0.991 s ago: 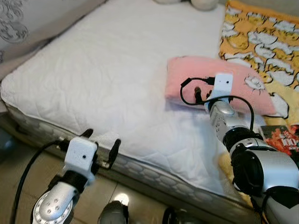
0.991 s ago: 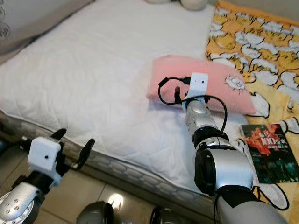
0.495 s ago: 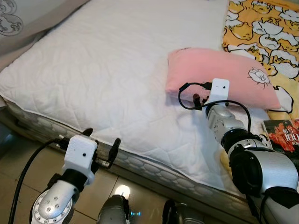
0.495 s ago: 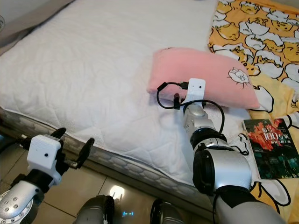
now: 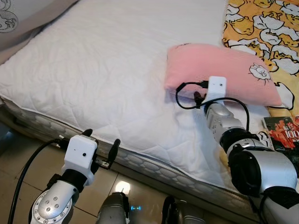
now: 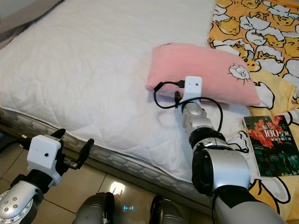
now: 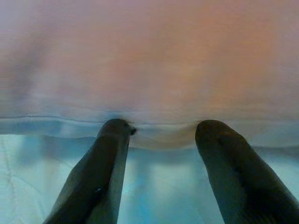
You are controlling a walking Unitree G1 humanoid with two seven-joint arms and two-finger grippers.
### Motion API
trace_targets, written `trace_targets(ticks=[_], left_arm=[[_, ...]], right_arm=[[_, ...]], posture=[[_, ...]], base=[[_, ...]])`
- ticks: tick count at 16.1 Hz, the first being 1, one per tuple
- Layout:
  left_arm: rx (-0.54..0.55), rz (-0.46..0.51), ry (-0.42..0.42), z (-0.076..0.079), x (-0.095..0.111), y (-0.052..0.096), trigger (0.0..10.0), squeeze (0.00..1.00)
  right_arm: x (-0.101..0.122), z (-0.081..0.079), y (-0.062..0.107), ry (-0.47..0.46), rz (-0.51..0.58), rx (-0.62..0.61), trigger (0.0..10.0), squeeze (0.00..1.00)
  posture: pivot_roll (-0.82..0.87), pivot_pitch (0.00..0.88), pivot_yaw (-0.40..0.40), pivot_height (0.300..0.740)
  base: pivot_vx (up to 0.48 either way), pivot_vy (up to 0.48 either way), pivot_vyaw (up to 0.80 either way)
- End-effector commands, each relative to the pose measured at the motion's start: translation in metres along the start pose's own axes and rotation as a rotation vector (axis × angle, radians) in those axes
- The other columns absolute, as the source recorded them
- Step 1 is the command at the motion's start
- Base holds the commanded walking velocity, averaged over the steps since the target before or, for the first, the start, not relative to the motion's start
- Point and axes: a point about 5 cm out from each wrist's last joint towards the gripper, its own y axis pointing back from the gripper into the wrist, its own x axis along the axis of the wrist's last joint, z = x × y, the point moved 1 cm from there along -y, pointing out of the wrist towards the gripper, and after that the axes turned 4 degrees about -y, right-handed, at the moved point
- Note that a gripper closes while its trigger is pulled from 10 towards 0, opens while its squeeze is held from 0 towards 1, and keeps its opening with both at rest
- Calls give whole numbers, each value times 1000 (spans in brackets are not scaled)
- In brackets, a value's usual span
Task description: Clean up the room
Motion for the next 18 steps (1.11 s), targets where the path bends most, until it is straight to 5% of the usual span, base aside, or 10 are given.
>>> trace_targets(ticks=[1,6,10,11,14,18], left_arm=[[2,3,-2,2,1,0,10000,0],[-6,34,13,4,2,-16,10000,0],[-46,75,11,10,6,-39,10000,0],[-56,78,2,10,5,-48,10000,0],[-101,100,-26,16,6,-72,10000,0],[-115,127,-26,17,7,-92,10000,0]], right_arm=[[19,-13,-1,49,78,58,0,0],[49,-44,4,63,275,204,0,0],[29,-18,13,53,416,60,0,0],[19,-8,22,64,482,26,10000,1000],[-15,17,59,68,567,-102,10000,1000],[-47,31,99,59,554,-128,10000,1000]], posture=[[416,224,-70,736],[359,170,-74,736],[278,101,-76,736],[234,64,-68,736],[150,0,-48,736],[73,0,-21,736]], base=[[0,0,0],[0,0,0],[0,0,0],[0,0,0],[0,0,0],[0,0,0]])
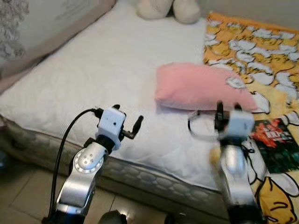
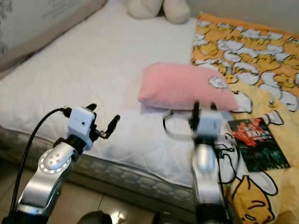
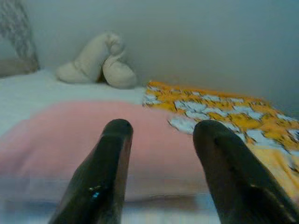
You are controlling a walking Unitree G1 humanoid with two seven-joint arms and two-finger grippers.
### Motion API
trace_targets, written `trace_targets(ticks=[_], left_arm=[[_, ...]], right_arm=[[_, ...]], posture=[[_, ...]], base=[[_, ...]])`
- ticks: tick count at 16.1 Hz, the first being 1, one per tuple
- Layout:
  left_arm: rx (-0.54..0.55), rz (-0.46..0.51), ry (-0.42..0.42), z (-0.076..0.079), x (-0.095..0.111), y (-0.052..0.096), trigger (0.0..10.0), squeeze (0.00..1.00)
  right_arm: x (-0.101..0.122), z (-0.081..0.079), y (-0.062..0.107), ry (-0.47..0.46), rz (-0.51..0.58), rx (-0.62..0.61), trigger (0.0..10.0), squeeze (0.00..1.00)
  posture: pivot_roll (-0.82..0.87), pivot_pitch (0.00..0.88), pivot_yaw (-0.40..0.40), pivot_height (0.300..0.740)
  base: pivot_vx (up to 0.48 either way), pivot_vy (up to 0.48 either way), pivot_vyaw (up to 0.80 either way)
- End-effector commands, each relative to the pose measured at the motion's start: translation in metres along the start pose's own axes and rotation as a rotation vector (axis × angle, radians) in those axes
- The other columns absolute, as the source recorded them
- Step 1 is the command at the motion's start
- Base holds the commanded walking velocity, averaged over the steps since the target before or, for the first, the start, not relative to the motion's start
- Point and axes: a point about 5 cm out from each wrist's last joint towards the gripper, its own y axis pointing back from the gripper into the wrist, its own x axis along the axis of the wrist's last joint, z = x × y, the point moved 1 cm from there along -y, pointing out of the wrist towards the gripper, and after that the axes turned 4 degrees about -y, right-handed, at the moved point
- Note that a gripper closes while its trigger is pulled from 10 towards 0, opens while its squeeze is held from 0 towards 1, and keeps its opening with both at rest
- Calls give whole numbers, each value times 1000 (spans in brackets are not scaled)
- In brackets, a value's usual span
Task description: Clean up the room
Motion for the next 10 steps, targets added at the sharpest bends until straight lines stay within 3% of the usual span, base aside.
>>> trace_targets(ticks=[1,6,9,10], left_arm=[[2,9,-1,0,-1,-4,10000,0],[23,47,39,-3,2,-17,10000,0],[59,40,48,-9,-2,-15,10000,0],[54,41,52,-8,-3,-15,10000,0]], right_arm=[[5,-2,0,-26,-5,7,10000,1000],[16,-15,-12,-81,-18,30,10000,1000],[-2,-14,-6,-53,-134,69,10000,1000],[-10,-15,-3,-41,-176,82,10000,204]], posture=[[55,0,-9,736],[47,0,3,736],[55,0,-3,736],[55,0,-3,736]], base=[[0,-431,0],[224,-392,0],[341,-334,0],[345,-330,0]])
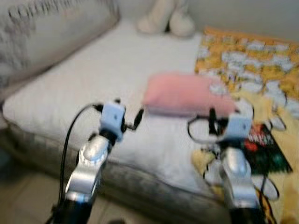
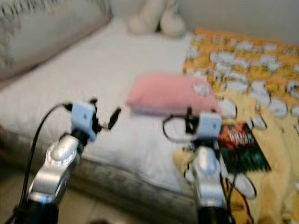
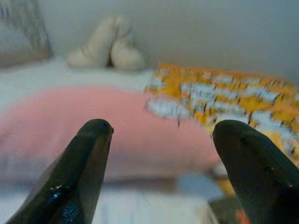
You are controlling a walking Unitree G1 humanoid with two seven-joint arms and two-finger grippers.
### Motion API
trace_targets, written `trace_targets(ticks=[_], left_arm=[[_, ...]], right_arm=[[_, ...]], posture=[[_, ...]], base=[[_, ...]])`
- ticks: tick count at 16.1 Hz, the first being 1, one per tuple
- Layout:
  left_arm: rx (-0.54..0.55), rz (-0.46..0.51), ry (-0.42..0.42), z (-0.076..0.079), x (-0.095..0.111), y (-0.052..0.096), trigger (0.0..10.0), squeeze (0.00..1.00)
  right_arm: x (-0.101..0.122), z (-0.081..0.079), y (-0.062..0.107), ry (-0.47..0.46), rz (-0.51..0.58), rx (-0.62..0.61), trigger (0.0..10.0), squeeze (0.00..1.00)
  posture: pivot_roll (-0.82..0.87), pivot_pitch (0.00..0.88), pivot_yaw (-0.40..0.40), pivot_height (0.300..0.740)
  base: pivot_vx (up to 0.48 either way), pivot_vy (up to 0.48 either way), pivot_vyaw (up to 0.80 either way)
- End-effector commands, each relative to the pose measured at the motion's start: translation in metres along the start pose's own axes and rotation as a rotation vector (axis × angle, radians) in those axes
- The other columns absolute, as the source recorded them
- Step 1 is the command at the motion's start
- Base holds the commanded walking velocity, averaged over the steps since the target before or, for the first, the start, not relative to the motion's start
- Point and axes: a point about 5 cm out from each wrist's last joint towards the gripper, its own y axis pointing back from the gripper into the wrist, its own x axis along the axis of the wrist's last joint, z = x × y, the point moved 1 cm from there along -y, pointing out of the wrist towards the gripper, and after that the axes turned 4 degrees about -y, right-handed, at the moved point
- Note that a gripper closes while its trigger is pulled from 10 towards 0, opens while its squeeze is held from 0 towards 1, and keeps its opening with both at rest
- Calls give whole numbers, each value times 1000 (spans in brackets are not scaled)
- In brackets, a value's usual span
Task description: Clean up the room
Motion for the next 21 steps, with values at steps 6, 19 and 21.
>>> trace_targets(ticks=[6,19,21], left_arm=[[21,-38,-13,-5,-9,1,10000,0],[-54,-4,-19,1,-4,2,10000,0],[-60,-6,-38,2,-4,1,10000,0]], right_arm=[[-2,-15,-3,20,-37,59,10000,0],[1,-22,-13,0,-52,75,10000,0],[0,-22,-13,-30,-51,71,10000,0]], posture=[[69,0,-14,736],[73,0,-9,736],[74,0,-9,736]], base=[[124,0,0],[0,208,-155],[0,478,-613]])
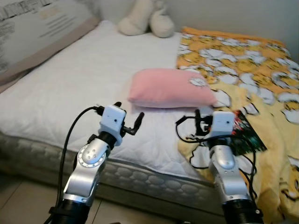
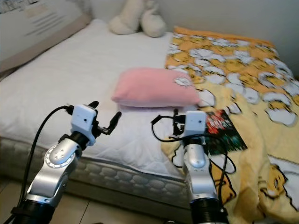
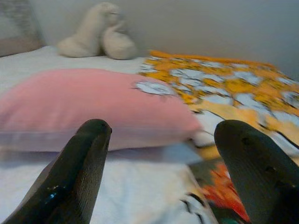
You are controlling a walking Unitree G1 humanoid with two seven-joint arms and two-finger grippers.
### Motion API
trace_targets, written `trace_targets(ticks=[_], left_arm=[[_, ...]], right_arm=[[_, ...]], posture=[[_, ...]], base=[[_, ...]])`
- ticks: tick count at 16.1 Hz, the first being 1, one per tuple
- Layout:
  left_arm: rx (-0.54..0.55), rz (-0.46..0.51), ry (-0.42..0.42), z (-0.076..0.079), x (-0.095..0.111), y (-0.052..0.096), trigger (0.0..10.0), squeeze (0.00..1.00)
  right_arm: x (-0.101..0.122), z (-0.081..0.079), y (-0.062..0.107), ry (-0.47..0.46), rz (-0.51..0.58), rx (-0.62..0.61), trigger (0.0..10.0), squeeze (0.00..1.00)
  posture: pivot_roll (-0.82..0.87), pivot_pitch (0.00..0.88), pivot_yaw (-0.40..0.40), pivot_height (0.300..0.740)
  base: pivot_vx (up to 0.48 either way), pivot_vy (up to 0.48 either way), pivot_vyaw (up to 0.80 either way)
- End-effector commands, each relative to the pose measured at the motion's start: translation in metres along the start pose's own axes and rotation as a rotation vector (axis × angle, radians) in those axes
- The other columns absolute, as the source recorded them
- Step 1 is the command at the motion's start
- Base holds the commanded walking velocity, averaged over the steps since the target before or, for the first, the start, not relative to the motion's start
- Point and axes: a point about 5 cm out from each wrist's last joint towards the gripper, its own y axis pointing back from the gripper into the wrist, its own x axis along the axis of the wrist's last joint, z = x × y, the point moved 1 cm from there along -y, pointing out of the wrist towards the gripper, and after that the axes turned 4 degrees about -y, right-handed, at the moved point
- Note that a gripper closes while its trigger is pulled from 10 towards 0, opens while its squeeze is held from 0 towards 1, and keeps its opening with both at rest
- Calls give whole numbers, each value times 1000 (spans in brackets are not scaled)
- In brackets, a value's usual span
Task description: Clean up the room
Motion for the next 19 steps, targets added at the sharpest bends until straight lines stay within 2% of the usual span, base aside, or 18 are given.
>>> trace_targets(ticks=[1,5,8,11,13,15,16,19], left_arm=[[2,2,-18,-3,2,-1,10000,0],[42,-31,-52,-5,-2,-2,10000,0],[41,-15,-25,-6,0,-1,10000,0],[49,-3,-23,-6,2,-1,10000,0],[-5,9,-83,2,6,-5,10000,0],[-65,32,-108,9,14,-11,10000,0],[-78,38,-109,10,17,-14,10000,0],[-78,28,-92,7,19,-21,10000,0]], right_arm=[[1,-1,-2,-17,5,2,10000,0],[1,-1,-4,9,9,4,10000,0],[1,-1,-4,3,12,3,10000,0],[1,-2,-4,13,18,10,10000,0],[2,-4,-4,13,35,23,10000,0],[2,-6,-3,5,37,32,10000,0],[1,-7,-2,-24,33,30,10000,0],[-1,-4,0,-34,29,13,10000,0]], posture=[[73,0,-9,736],[75,0,-9,736],[77,0,-10,736],[77,0,-12,736],[76,0,-11,736],[74,0,-6,736],[74,0,-6,732],[69,0,2,720]], base=[[0,476,-600],[0,118,-150],[0,0,0],[386,286,0],[459,0,0],[480,0,-206],[480,0,-463],[480,0,-479]])
